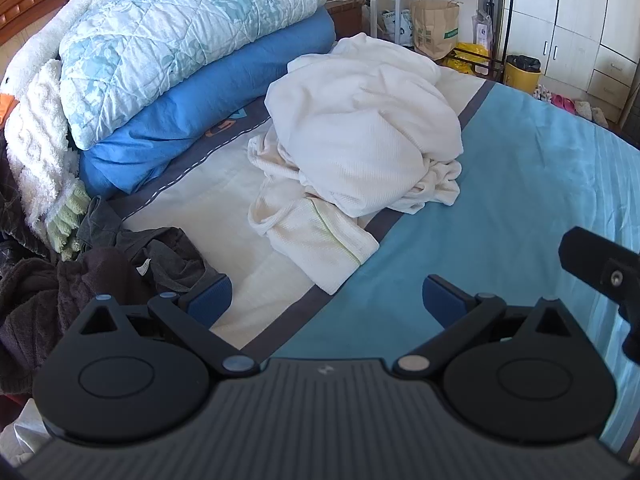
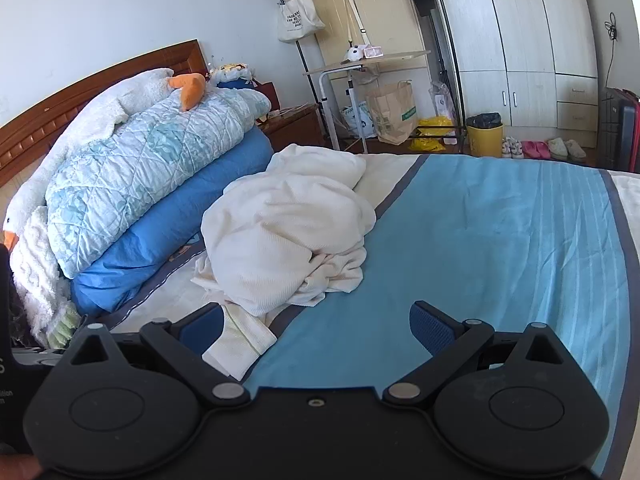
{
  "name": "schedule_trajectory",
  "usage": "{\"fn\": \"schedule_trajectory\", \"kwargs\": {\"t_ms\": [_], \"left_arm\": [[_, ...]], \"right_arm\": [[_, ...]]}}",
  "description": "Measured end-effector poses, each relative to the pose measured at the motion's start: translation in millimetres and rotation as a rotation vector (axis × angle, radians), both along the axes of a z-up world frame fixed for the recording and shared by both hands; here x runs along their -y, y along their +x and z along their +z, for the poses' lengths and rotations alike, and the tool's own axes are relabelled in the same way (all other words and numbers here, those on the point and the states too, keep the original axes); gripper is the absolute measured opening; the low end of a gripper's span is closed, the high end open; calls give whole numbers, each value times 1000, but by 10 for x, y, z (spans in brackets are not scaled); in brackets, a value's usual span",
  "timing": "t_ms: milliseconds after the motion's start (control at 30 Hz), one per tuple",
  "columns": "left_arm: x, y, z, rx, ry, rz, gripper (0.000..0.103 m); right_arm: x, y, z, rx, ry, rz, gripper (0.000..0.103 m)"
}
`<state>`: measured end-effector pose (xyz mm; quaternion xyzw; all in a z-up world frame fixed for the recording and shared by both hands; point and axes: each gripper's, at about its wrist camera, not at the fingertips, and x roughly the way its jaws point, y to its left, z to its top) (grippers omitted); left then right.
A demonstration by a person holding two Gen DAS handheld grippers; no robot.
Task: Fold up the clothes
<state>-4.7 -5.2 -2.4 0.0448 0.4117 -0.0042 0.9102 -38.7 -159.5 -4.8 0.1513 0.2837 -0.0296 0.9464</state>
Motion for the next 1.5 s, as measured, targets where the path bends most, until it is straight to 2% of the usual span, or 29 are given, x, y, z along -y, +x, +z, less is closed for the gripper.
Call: {"fn": "schedule_trajectory", "kwargs": {"t_ms": [700,1333,1500], "left_arm": [[25,-9,-11,-6,4,-7,103],[60,48,-77,-32,19,-18,103],[35,89,-124,-40,15,7,103]], "right_arm": [[-4,23,-13,3,5,-11,101],[62,91,-151,-23,37,-9,101],[83,111,-185,-35,58,-8,101]]}}
